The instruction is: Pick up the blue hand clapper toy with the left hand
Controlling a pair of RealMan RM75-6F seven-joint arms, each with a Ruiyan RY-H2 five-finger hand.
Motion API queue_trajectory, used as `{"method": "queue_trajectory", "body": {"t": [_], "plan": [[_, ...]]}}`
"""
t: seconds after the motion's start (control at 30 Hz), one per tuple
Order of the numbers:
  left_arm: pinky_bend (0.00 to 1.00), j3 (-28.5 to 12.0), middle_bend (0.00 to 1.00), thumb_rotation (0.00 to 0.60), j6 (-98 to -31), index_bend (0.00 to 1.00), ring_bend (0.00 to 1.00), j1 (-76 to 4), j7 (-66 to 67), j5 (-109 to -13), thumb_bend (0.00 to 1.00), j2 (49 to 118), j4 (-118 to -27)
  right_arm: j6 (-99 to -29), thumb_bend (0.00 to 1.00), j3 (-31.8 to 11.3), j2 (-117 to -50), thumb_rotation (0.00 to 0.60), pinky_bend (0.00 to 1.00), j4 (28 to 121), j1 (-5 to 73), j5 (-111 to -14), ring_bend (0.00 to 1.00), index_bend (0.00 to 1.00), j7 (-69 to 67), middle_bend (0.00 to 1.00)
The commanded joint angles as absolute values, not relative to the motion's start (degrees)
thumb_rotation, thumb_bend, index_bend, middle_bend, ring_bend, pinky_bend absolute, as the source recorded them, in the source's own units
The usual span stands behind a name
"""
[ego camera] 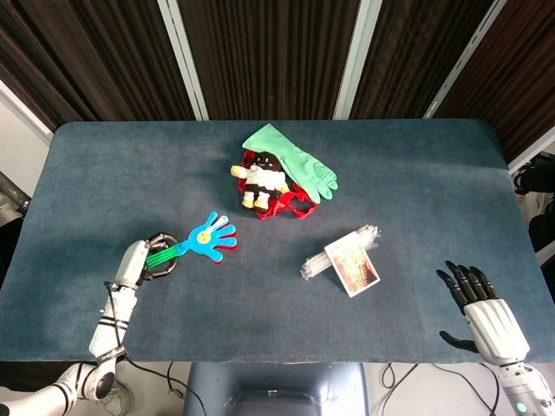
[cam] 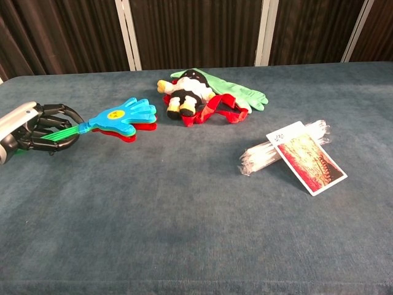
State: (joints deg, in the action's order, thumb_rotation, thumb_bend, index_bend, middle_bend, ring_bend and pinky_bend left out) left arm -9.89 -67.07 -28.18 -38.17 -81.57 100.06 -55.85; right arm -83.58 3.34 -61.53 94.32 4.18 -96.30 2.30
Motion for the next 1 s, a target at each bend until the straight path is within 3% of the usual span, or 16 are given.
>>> {"method": "queue_trajectory", "body": {"t": [0.03,0.17,0.4,0.6,0.77,0.87,1.0], "plan": [[0.93,-9.3,0.75,0.6,-68.4,0.89,0.57,-28.6,-40.4,-83.2,0.55,100.2,-55.1,-83.6,0.2,3.3,-61.6,0.6,0.0,94.3,4.2,-96.3,0.0,0.0,2.3,0.0],[0.97,-8.9,0.76,0.6,-69.1,0.89,0.6,-28.9,-42.0,-84.3,0.56,100.2,-54.8,-83.5,0.2,3.3,-61.6,0.6,0.0,94.3,4.2,-96.3,0.0,0.0,2.3,0.0],[0.98,-8.4,0.75,0.6,-75.4,0.89,0.61,-30.2,-58.0,-89.4,0.56,99.5,-54.0,-83.6,0.2,3.4,-61.5,0.6,0.0,94.2,4.2,-96.4,0.0,0.0,2.1,0.0],[0.99,-13.2,0.75,0.6,-79.4,0.89,0.61,-31.3,-81.2,-88.0,0.58,94.6,-62.8,-83.4,0.2,3.5,-61.5,0.6,0.0,94.2,4.2,-96.4,0.0,0.0,2.2,0.0],[1.0,-15.9,0.75,0.6,-82.8,0.89,0.62,-30.8,-82.1,-86.6,0.6,93.3,-64.4,-83.2,0.2,3.6,-61.5,0.6,0.0,94.3,4.3,-96.4,0.0,0.0,2.3,0.0],[1.0,-13.0,0.75,0.6,-85.3,0.89,0.62,-30.6,-74.6,-89.6,0.61,96.3,-57.8,-82.9,0.2,3.8,-61.4,0.6,0.0,94.4,4.4,-96.6,0.0,0.0,2.1,0.0],[1.0,-6.0,0.75,0.6,-87.4,0.89,0.62,-30.8,-64.0,-96.3,0.61,102.2,-43.4,-82.9,0.2,3.9,-61.3,0.6,0.0,94.5,4.3,-96.6,0.0,0.0,2.1,0.0]]}}
